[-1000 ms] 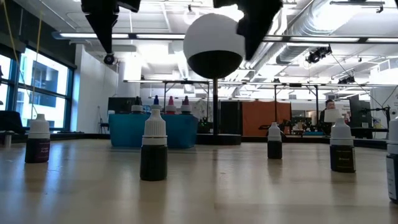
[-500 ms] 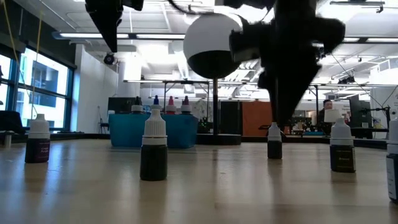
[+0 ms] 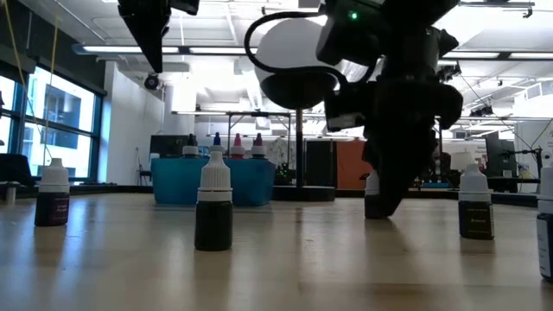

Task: Pick & Place food coloring
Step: Put the small purple food coloring bottle into the blue bin

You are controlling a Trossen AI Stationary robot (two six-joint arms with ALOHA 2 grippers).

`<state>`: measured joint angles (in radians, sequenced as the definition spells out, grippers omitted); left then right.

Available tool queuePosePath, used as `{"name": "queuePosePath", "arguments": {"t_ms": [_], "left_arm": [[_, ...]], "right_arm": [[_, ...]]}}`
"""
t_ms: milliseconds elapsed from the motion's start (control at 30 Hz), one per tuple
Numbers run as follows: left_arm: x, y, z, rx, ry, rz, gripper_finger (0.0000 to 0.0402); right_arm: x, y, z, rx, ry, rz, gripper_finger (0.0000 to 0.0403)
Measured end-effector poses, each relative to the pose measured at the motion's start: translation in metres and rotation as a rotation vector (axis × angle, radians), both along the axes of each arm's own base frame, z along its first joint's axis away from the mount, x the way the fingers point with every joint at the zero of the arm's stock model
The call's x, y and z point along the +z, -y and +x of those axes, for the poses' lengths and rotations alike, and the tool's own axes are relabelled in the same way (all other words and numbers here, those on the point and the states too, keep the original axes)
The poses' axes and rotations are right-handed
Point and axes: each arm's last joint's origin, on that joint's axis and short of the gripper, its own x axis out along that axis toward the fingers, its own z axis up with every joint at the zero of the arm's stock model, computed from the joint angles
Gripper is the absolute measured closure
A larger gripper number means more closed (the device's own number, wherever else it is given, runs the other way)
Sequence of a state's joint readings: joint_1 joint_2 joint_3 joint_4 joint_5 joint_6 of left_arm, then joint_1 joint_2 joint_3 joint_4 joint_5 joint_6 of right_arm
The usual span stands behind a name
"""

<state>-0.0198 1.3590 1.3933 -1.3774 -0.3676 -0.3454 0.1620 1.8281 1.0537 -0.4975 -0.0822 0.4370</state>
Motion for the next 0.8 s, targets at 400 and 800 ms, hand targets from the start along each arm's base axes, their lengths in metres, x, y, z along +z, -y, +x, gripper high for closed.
{"name": "queuePosePath", "arguments": {"t_ms": [400, 800], "left_arm": [[0.0, 0.0, 0.0, -0.006, -0.003, -0.01, 0.0271], [0.0, 0.001, -0.001, -0.008, -0.012, -0.017, 0.0271]], "right_arm": [[0.022, 0.018, 0.021, 0.045, 0.087, 0.007, 0.0392], [0.037, 0.023, 0.032, 0.19, 0.167, -0.139, 0.0304]]}}
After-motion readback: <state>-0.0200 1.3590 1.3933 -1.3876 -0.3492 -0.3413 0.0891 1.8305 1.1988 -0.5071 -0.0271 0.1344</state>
